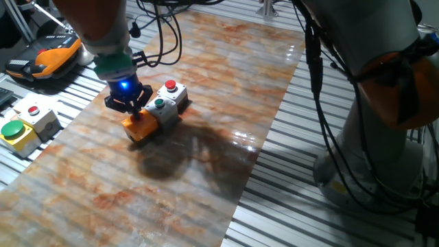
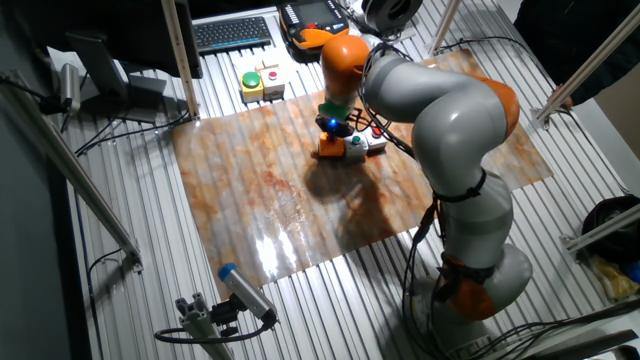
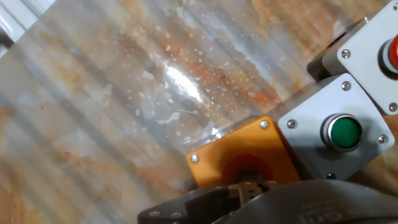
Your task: Press three buttons from left to right in sequence
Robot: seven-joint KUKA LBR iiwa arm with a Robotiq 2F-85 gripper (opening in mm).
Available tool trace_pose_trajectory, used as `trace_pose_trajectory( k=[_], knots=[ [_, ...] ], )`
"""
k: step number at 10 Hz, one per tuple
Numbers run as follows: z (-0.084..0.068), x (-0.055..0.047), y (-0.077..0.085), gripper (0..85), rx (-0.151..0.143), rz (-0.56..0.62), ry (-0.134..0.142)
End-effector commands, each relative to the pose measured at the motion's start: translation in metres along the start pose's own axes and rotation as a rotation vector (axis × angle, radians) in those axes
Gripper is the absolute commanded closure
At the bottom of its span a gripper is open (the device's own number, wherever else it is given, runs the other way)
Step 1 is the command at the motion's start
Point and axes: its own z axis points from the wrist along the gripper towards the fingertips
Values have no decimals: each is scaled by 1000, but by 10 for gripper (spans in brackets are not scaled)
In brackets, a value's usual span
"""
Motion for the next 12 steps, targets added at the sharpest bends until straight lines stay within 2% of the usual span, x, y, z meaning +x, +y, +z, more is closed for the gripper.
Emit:
trace_pose_trajectory(
  k=[1, 2, 3, 4, 5, 7, 10, 12],
  knots=[
    [5, 2, -1, 850, 2, 0, 4],
    [0, 2, -1, 850, -3, -7, 14],
    [-11, 3, -2, 850, -22, -10, 34],
    [-21, 5, -4, 850, -31, -22, 44],
    [-29, 6, -8, 850, -34, -34, 42],
    [-46, 5, -18, 850, -84, -66, 78],
    [-71, 13, -39, 850, -95, -132, 72],
    [-87, 6, -52, 850, -93, -174, 45]
  ],
)
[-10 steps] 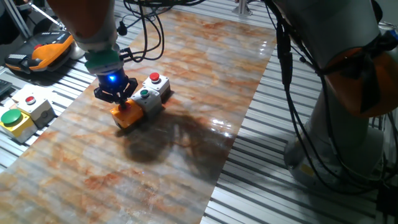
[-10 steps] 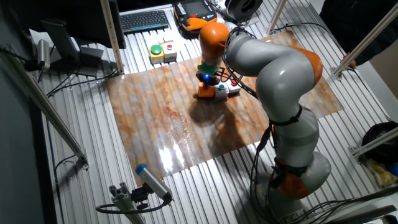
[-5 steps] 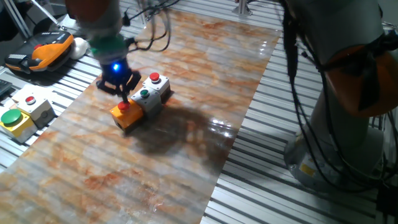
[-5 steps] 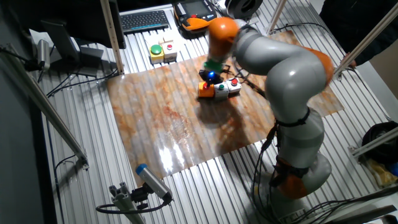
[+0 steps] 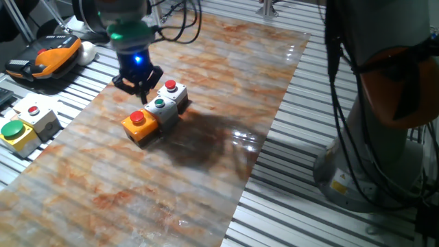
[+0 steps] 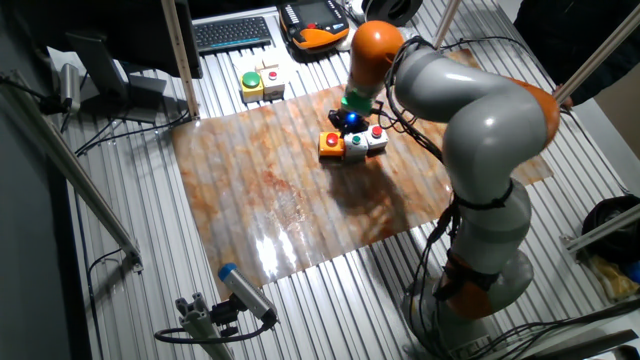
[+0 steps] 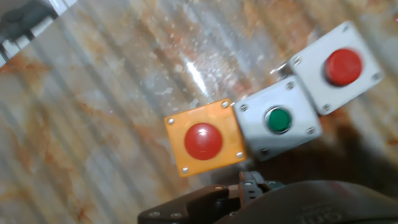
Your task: Press three buttons from left to right in sequence
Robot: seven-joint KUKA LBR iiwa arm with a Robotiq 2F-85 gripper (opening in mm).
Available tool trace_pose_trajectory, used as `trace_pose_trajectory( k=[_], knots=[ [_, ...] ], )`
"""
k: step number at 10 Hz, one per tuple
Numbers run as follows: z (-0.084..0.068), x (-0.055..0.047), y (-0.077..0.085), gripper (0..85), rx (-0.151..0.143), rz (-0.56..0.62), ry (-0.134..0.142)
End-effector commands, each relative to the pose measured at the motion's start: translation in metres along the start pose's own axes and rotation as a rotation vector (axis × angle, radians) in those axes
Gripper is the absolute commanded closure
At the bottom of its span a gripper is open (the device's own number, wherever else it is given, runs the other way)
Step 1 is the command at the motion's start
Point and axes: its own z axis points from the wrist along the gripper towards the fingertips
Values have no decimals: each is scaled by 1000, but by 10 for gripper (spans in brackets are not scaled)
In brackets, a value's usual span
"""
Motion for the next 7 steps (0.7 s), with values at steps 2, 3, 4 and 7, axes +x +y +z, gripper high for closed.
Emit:
trace_pose_trajectory(
  k=[2, 3, 4, 7],
  knots=[
    [-7, -3, -6, 850, 0, -9, -2],
    [-7, -2, -6, 850, 2, -13, -3],
    [-8, -1, -6, 850, 2, -19, -3],
    [-8, 0, -8, 850, 13, -20, -11]
  ],
)
